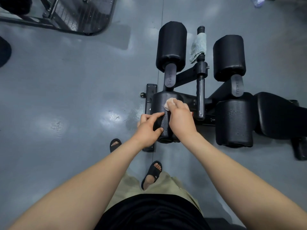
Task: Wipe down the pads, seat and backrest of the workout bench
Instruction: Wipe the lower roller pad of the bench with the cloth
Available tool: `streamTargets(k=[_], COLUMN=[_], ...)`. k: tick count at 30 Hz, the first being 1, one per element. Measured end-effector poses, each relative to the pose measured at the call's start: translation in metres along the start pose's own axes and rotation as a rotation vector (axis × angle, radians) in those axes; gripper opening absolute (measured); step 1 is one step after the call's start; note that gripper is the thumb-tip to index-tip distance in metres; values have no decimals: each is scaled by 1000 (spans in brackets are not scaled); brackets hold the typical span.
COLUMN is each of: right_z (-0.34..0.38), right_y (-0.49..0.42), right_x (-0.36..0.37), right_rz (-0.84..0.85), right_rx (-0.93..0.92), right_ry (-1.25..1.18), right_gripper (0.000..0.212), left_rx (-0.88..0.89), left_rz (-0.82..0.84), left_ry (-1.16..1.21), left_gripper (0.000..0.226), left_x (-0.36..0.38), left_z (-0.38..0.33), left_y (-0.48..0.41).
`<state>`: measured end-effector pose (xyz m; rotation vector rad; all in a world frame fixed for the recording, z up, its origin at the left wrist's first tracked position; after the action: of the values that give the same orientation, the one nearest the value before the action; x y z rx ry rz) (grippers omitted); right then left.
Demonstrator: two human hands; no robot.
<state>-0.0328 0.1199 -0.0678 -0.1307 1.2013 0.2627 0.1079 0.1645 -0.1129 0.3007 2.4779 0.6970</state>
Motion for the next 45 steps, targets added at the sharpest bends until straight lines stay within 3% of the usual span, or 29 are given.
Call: streamTargets(k=[9,16,24,31,39,45], right_z=[-9,-4,-4,-4,-9,-5], right_y=[-64,-10,-60,-7,-52,-3], right_x=[-4,7,-1,2,-1,0], right_rz=[33,13,19,-3,-40,-33], right_rx=[24,-40,14,-40,-5,-107], right_ry=[7,41,14,55,20,32], right_gripper=[34,48,34,40,33,37], left_rx=[-2,-148,-115,-101,-95,-77], left_rz=[34,56,71,79,98,107], left_ry=[11,111,55,95,84,98], left_gripper=[70,89,76,75,76,62], left_x=[-12,-14,-20,-18,-16,-14], left_z=[-5,6,1,6,9,18], left_y=[-2,-9,-13,-12,-19,-18])
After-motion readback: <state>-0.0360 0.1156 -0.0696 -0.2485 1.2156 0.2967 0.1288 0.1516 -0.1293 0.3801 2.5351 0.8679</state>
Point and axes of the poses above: each hand's wrist, its own y-axis away from the middle knuckle, its own x-axis out of the palm, z = x × y, the point moved 4 cm from there along -y, towards the middle knuckle, and after that the axes turned 6 degrees about -x, right-handed, at the moved point
